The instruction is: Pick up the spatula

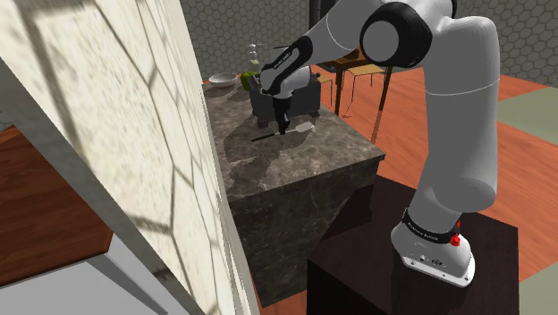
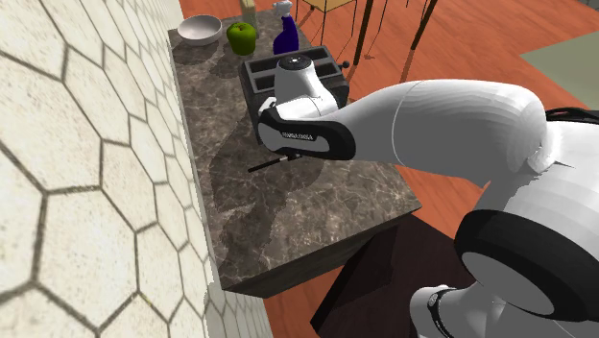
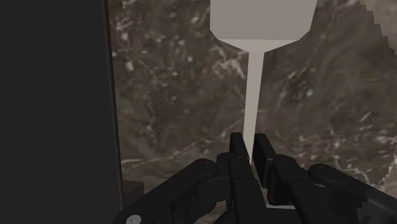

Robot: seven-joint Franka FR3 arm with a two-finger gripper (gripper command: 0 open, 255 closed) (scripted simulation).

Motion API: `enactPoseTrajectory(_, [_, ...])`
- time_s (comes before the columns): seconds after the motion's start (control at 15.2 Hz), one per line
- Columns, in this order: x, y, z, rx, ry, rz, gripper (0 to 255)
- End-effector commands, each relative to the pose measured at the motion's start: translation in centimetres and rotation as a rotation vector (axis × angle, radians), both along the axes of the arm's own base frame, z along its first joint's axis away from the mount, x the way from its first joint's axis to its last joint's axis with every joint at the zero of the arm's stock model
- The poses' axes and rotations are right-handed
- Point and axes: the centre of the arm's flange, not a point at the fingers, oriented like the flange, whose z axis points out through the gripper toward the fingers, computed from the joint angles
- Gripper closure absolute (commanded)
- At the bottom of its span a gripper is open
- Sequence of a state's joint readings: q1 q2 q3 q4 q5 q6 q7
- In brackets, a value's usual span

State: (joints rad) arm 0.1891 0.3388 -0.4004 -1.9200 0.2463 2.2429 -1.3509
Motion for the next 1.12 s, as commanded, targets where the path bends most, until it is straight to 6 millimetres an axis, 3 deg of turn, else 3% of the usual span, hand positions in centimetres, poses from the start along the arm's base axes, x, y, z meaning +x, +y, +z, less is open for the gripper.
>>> enactPoseTrajectory(0.0, [0.0, 0.0, 0.0, 0.0, 0.0, 0.0, 255])
enactPoseTrajectory(0.13, [0.0, 0.0, 0.0, 0.0, 0.0, 0.0, 255])
enactPoseTrajectory(1.06, [0.0, 0.0, 7.4, 0.0, 0.0, 0.0, 255])
